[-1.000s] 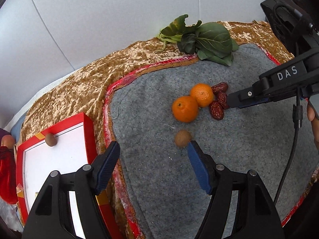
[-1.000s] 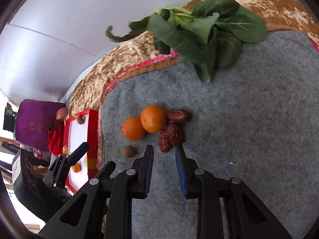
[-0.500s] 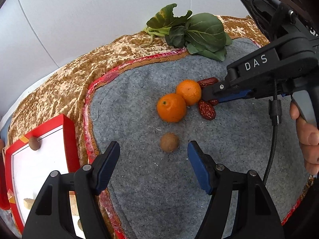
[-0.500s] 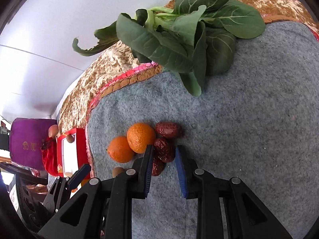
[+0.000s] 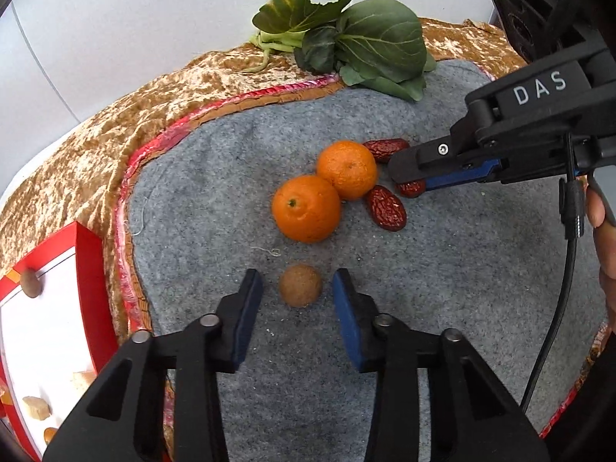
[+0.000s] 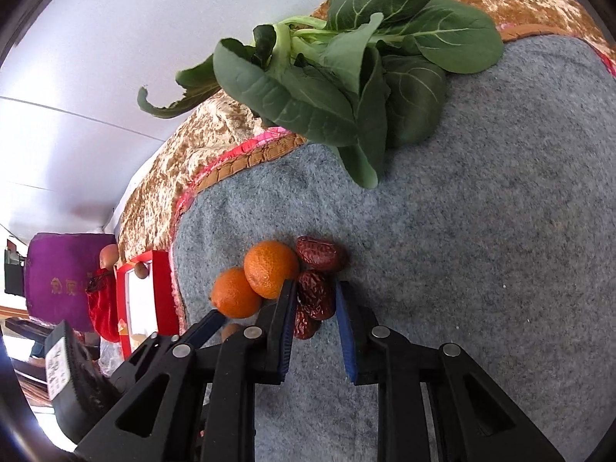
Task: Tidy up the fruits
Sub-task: 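Move the left tool back to the mat and grasp a small brown round fruit, then carry the brown fruit to the white tray with the left tool while the right tool grasps a red date, then open the left tool over the tray while the right tool releases the date there, then grasp a mandarin with the right tool while the left tool grasps another mandarin, then carry both mandarins to the white tray and lower them inside, then open both tools to release the mandarins in the tray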
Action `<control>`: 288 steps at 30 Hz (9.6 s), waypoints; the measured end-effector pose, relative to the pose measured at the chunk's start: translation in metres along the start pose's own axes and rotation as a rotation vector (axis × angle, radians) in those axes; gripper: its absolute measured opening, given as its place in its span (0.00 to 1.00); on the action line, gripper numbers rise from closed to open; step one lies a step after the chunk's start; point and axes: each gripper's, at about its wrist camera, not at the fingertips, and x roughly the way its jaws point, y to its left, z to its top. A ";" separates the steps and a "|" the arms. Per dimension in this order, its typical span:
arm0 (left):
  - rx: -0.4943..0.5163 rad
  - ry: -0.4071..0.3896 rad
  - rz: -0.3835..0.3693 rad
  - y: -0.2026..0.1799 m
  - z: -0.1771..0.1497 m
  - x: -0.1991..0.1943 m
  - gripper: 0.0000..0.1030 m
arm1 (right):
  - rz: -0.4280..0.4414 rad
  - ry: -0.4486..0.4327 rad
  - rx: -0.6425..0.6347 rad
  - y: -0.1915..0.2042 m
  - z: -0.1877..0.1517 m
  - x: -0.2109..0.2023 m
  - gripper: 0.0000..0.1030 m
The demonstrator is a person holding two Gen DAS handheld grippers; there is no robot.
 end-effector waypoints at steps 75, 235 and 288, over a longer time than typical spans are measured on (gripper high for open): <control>-0.442 0.026 0.312 0.178 -0.093 -0.088 0.32 | 0.250 0.150 -0.617 0.203 -0.141 0.073 0.24; -0.313 -0.255 0.451 0.129 -0.068 -0.146 0.33 | 0.348 0.014 -0.557 0.179 -0.097 0.020 0.33; -0.363 -0.125 0.465 0.160 -0.084 -0.122 0.33 | 0.284 0.095 -0.715 0.200 -0.153 0.060 0.33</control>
